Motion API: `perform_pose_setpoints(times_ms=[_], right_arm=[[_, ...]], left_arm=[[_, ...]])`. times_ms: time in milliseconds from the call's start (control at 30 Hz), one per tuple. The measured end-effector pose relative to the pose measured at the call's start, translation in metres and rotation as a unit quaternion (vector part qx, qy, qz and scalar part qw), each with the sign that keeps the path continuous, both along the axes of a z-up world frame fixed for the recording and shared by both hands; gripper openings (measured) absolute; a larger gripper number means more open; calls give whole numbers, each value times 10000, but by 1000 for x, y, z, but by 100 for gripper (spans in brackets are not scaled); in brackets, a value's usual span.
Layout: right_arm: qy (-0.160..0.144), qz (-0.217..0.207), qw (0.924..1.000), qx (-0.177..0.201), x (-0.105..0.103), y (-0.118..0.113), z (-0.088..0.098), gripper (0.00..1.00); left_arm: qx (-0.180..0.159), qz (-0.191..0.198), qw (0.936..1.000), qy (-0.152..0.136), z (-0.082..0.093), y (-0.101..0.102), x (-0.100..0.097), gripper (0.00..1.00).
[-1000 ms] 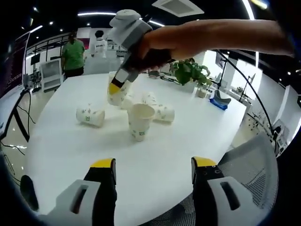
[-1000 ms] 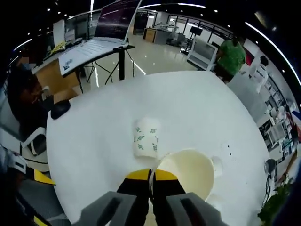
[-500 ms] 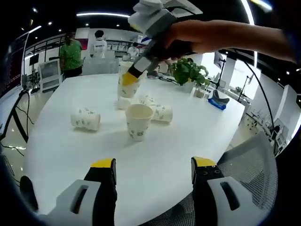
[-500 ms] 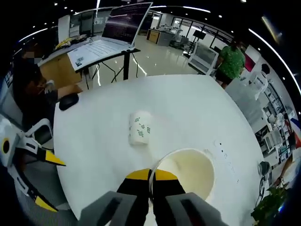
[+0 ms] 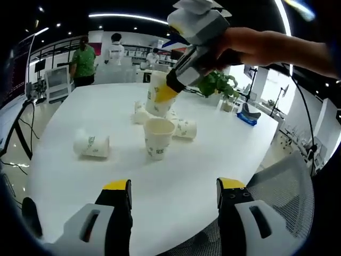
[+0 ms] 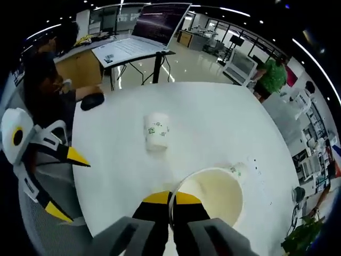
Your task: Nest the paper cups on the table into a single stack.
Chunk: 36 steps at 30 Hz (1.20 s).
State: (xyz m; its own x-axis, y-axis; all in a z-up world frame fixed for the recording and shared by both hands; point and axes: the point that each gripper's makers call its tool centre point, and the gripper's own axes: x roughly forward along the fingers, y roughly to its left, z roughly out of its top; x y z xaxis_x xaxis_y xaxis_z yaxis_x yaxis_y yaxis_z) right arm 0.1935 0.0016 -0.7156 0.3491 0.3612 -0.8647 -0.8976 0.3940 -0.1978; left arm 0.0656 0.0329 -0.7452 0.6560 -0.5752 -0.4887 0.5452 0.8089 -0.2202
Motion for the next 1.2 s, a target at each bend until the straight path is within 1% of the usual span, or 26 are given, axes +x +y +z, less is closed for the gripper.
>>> perform_pose_setpoints(times_ms=[67,133,233,333,367,533,600,1200], right_arm=[[21,23,10000,-23,1,0,-3,0],[71,27,10000,-11,-5,2,-6,0],[131,39,9999,-28,-6,3,-14,0],[166,60,9998,-44,-8,4,-17,0],[179,68,9998,-57,-7,5,-20,0],[230,76,9997,-87,-6,5,-25,0],[246,70,9996,-87,-8,4,-24,0],[329,14,9993,-164,-10,0,-31,0]], left_arm=[[1,-4,10000,-2,1,0,0,64],[1,-3,10000,-2,1,0,-1,64],[1,-2,10000,0,1,0,-1,64],[-2,4,10000,9,0,0,0,64],[-6,8,10000,5,-1,1,0,64],[-5,13,10000,6,-1,1,0,64],[-2,12,10000,10,-1,1,1,64],[-14,-48,10000,23,-3,-1,0,64]])
